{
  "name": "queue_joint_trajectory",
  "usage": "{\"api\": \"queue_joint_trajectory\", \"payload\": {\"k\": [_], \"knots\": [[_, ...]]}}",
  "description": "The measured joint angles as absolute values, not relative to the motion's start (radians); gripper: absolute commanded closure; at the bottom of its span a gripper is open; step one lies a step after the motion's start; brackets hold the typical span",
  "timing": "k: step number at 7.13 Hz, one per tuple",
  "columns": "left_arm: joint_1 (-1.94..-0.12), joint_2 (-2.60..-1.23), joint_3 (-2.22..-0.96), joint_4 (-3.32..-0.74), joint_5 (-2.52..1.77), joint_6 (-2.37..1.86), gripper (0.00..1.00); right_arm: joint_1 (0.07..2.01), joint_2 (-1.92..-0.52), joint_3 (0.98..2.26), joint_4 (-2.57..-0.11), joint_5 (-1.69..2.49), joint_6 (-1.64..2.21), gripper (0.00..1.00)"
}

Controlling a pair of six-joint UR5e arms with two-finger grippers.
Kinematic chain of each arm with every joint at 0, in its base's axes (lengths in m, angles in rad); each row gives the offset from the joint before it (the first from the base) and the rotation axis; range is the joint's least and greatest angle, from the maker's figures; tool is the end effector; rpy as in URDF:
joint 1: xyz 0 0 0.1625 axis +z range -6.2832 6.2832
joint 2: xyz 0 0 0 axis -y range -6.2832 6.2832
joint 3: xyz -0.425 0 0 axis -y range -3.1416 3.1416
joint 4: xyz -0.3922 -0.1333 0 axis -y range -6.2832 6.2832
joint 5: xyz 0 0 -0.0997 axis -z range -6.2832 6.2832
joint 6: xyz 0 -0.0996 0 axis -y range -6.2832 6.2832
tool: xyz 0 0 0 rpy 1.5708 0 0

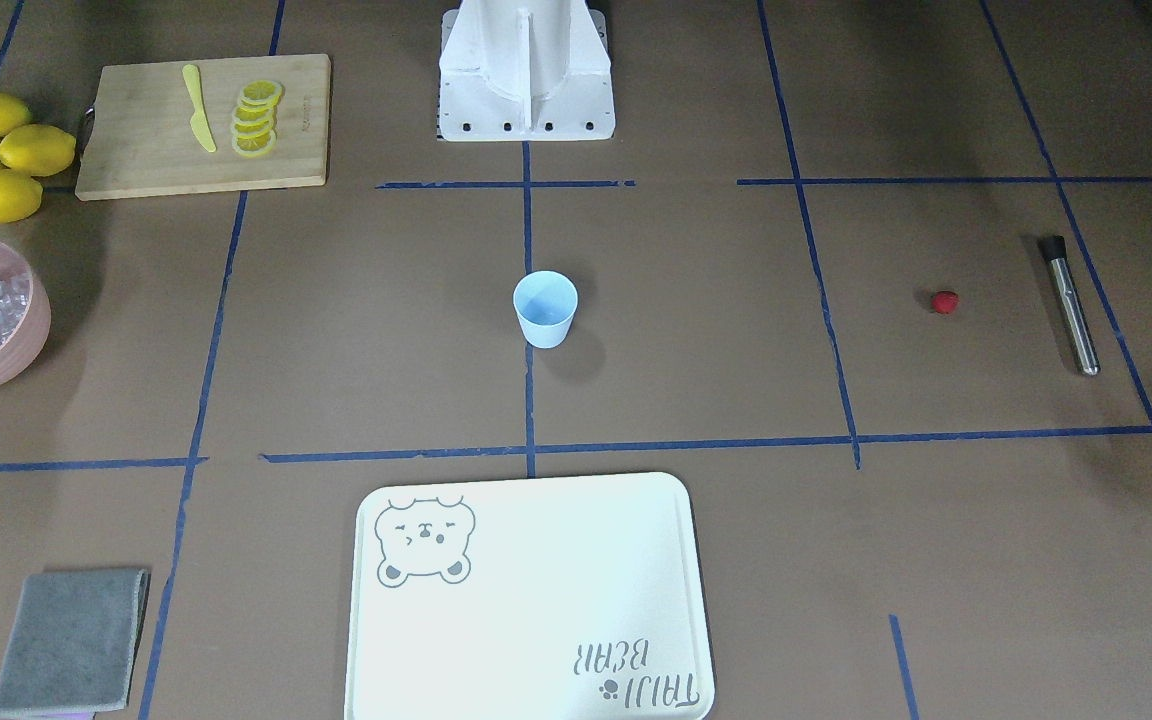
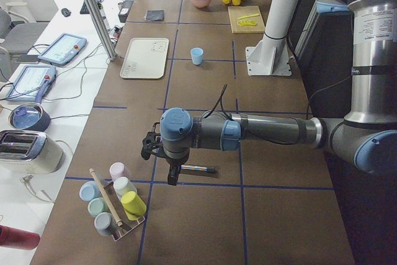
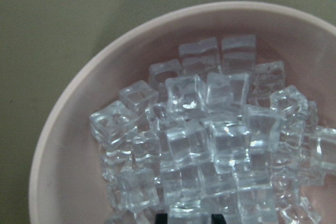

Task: Mash ice and strawberries in cup
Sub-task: 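Grasp another ice cube from the bowl with the right gripper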

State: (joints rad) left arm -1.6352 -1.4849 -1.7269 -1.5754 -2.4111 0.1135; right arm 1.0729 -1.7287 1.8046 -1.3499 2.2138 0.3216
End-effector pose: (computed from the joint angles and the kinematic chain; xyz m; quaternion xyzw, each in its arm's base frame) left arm -0.0885 -0.4544 0.6172 0.0702 0.4030 0.0376 0.9117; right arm -0.1469 -0.4243 0.5995 0.0042 -0.3425 -0.1291 0.9306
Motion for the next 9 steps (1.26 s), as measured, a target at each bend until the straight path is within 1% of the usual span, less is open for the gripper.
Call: {"api": "queue_joint_trajectory", "payload": {"k": [3,4,6,7,9], "knots": [[-1.635,-1.483,-1.732,-1.575,-2.410,0.114,0.00,1.114,-1.731,1.829,-1.355,2.219,0.320,1.00],[-1.635,-1.482,-1.733,-1.575,-2.411,0.114,0.00,1.137,-1.733,1.865,-1.380,2.224,0.320,1.00],[-1.635,-1.482,-1.732,-1.575,-2.411,0.114,0.00,1.164,-1.710,2.004,-1.525,2.231,0.320,1.00],[-1.635,-1.482,-1.732,-1.576,-2.411,0.114,0.00,1.167,-1.664,2.064,-1.612,2.231,0.326,1.00],[-1.635,-1.481,-1.734,-1.579,-2.410,0.116,0.00,1.136,-1.513,2.108,-1.735,2.253,0.379,1.00]]}}
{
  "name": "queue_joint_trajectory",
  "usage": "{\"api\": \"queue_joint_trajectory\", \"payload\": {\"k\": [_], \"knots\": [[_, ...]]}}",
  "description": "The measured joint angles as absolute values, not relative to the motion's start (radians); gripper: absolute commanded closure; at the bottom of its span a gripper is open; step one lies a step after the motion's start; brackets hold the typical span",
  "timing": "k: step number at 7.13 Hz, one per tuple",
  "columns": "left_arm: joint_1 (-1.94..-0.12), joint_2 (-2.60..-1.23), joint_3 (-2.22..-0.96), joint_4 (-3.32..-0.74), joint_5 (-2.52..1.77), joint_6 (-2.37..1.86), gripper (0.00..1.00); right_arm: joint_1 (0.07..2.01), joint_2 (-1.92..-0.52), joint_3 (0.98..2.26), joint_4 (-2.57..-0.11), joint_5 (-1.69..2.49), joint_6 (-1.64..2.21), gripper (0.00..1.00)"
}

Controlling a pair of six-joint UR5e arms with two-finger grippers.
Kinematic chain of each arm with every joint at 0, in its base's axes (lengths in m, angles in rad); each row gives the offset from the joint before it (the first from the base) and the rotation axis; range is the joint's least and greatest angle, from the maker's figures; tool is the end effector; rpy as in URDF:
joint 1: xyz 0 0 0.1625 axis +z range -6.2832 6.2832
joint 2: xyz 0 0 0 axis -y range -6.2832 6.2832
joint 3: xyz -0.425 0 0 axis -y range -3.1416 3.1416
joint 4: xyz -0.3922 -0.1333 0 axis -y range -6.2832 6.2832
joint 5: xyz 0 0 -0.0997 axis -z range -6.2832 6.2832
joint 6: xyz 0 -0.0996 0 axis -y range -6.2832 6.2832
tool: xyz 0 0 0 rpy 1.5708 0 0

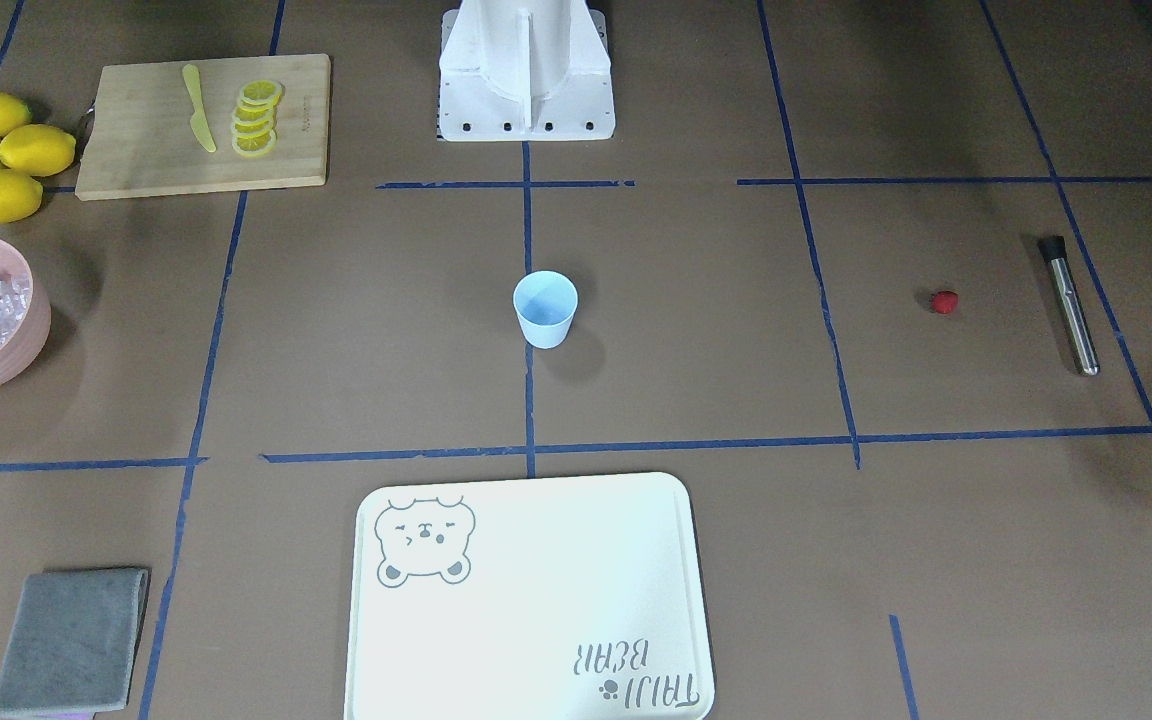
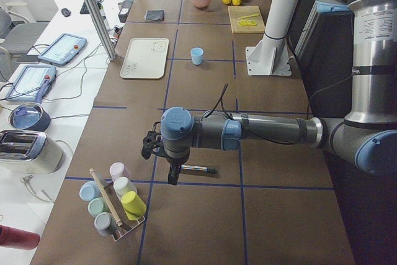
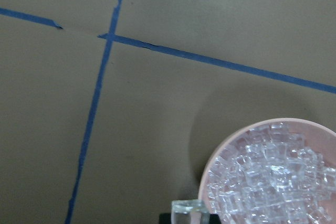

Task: Mash ice and strawberries in cup
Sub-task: 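Carry the ice cube with the right gripper over the light-blue cup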

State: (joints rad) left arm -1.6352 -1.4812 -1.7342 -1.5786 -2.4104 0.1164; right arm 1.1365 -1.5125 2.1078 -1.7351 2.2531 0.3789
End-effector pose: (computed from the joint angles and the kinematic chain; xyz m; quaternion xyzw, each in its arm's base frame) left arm -0.0885 -0.4531 0.6150 0.0739 0.4022 0.0403 0.9117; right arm -0.1348 -0.4582 0.3954 0.0558 -0.3799 -0.0970 0.9182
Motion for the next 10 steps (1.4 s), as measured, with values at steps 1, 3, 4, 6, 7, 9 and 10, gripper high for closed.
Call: {"api": "queue_joint_trajectory", "payload": {"k": [1,3,4,6,7,9,10], "knots": [[-1.635,-1.481,-1.741,-1.580,-2.409,0.120,0.00,1.084,-1.416,2.110,-1.772,2.260,0.469,1.00],[-1.635,-1.482,-1.745,-1.581,-2.404,0.125,0.00,0.908,-1.242,2.104,-1.792,2.211,0.730,1.00],[-1.635,-1.482,-1.743,-1.581,-2.403,0.126,0.00,0.796,-1.143,2.078,-1.794,2.134,0.875,1.00],[-1.635,-1.482,-1.739,-1.582,-2.401,0.127,0.00,0.622,-0.925,1.929,-1.792,1.983,1.085,1.00],[-1.634,-1.482,-1.739,-1.582,-2.401,0.127,0.00,0.574,-0.824,1.825,-1.789,1.937,1.137,1.00],[-1.635,-1.481,-1.740,-1.583,-2.401,0.128,0.00,0.532,-0.680,1.647,-1.783,1.891,1.177,1.00],[-1.635,-1.481,-1.740,-1.583,-2.401,0.129,0.00,0.525,-0.632,1.582,-1.779,1.881,1.184,1.00]]}}
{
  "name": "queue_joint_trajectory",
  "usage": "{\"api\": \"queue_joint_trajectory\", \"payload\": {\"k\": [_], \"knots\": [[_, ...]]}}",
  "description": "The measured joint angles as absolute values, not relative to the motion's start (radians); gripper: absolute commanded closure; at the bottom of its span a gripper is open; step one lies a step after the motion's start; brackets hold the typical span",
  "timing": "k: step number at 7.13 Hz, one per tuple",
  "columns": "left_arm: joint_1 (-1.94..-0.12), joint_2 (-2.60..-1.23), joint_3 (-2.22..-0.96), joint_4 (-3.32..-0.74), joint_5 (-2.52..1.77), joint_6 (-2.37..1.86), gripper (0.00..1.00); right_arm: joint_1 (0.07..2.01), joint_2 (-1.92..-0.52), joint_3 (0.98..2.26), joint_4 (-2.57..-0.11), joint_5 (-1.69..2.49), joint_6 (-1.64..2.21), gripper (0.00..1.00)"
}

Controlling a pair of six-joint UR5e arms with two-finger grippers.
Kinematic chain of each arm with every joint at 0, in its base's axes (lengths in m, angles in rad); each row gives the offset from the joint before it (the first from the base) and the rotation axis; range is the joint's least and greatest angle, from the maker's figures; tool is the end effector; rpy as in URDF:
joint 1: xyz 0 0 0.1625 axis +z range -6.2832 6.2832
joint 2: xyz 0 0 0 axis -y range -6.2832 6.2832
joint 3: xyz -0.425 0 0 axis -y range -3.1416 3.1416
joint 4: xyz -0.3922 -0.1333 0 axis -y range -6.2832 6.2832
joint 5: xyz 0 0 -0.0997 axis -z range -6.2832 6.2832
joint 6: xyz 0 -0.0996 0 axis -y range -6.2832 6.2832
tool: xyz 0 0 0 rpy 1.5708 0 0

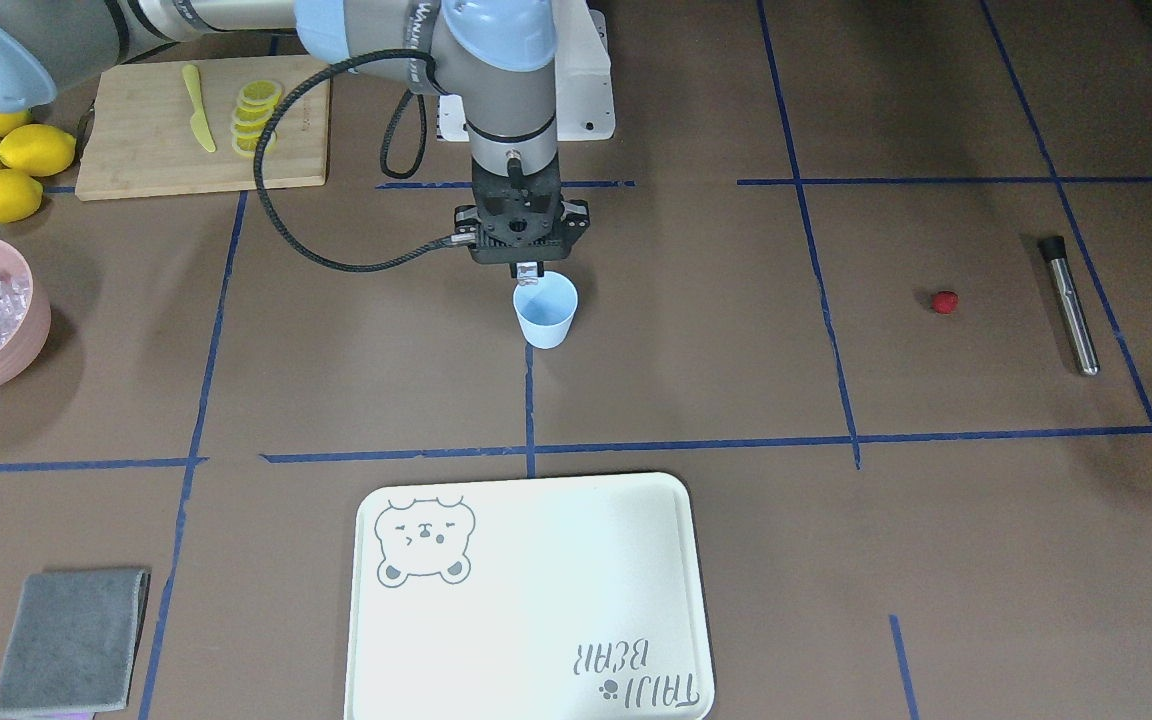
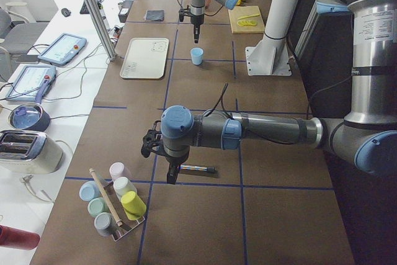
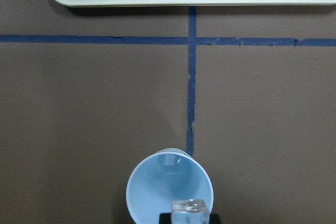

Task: Mash ice and strawberries in cup
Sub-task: 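Carry the ice cube with the right gripper over the light-blue cup, then open the right gripper to drop the ice cube into the cup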

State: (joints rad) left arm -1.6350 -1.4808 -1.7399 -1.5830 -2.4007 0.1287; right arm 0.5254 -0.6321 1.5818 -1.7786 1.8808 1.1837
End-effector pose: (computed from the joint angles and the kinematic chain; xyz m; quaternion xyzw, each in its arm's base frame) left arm -0.0891 -0.4534 0.6126 0.0804 0.3968 0.0479 0.9131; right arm -0.5615 -0.4445 0.0972 0.0286 -0.3849 0.0078 0.9225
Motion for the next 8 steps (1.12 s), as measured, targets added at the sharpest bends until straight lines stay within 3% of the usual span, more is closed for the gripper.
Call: {"api": "queue_joint_trajectory", "payload": {"k": [1,2,3,4,8], "knots": [[-1.635,-1.481,-1.740,-1.583,-2.401,0.129,0.00,0.522,-0.606,1.536,-1.764,1.877,1.186,0.98],[-1.635,-1.481,-1.740,-1.583,-2.401,0.129,0.00,0.519,-0.598,1.506,-1.747,1.876,1.187,0.78],[-1.635,-1.482,-1.740,-1.583,-2.401,0.128,0.00,0.514,-0.598,1.493,-1.740,1.876,1.187,0.20],[-1.635,-1.482,-1.741,-1.583,-2.401,0.128,0.00,0.507,-0.603,1.486,-1.739,1.876,1.187,0.01],[-1.635,-1.482,-1.746,-1.582,-2.401,0.127,0.00,0.496,-0.616,1.498,-1.742,1.878,1.203,0.00]]}}
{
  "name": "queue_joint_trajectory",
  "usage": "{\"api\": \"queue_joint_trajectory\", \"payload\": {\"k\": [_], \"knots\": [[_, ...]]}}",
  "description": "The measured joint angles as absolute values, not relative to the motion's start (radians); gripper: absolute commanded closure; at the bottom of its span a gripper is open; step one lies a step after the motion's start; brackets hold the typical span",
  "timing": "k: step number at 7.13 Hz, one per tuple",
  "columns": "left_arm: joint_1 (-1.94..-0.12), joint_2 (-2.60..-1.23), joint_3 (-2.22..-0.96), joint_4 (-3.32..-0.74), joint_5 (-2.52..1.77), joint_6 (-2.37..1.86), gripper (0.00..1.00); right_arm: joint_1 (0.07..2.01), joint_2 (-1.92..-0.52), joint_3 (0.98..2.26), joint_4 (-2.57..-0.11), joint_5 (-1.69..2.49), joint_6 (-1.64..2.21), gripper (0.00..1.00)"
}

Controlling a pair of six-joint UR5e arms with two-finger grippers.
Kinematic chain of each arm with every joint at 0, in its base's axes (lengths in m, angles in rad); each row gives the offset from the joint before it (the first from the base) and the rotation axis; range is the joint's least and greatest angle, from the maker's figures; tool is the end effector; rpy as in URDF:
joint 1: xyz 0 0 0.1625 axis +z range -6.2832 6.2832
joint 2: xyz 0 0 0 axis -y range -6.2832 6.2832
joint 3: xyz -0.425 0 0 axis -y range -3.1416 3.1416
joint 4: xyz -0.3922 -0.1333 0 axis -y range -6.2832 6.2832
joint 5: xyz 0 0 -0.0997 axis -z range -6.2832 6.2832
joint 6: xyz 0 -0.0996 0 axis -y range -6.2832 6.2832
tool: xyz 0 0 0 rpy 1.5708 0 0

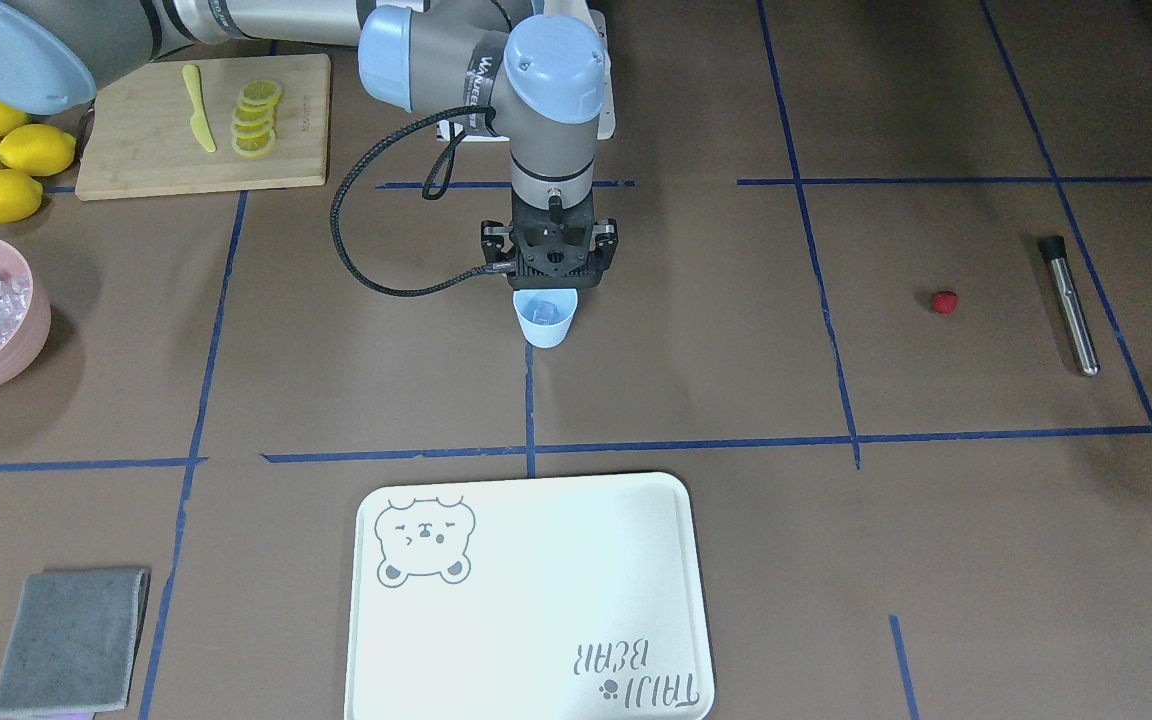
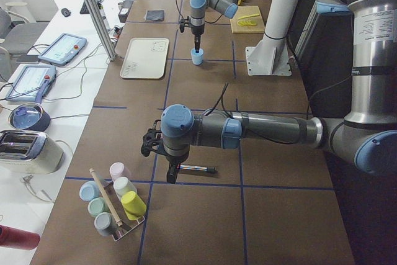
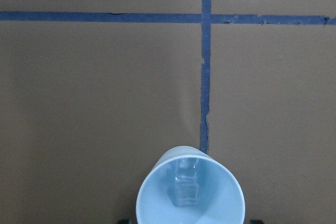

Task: Mash ice and strawberries in cup
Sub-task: 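Open the right gripper to drop the ice cube into the cup, then move the right gripper back to the pink bowl of ice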

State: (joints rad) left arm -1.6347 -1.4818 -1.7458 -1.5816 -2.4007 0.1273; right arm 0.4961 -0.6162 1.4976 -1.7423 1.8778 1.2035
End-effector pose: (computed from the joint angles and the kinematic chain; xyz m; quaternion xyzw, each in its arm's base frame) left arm -0.0890 -0.4540 0.6094 0.0825 0.3966 0.0485 0.9130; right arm -0.5962 -0.4400 0.1125 0.0135 -0.3719 0.0066 0.9281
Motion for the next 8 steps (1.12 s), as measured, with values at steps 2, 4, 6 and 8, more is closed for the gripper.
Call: {"api": "queue_joint_trajectory", "payload": {"k": [2,4,6,8], "knots": [[-1.635,-1.482,-1.747,-1.582,-2.401,0.127,0.00,0.535,-0.632,1.570,-1.772,1.885,1.203,0.00],[-1.635,-1.482,-1.743,-1.583,-2.401,0.128,0.00,0.619,-0.758,1.765,-1.817,1.896,1.135,0.00],[-1.635,-1.482,-1.745,-1.582,-2.404,0.123,0.00,0.751,-0.937,1.954,-1.824,1.961,0.992,0.00],[-1.635,-1.483,-1.752,-1.582,-2.409,0.116,0.00,0.905,-1.157,2.085,-1.813,2.049,0.789,0.00]]}}
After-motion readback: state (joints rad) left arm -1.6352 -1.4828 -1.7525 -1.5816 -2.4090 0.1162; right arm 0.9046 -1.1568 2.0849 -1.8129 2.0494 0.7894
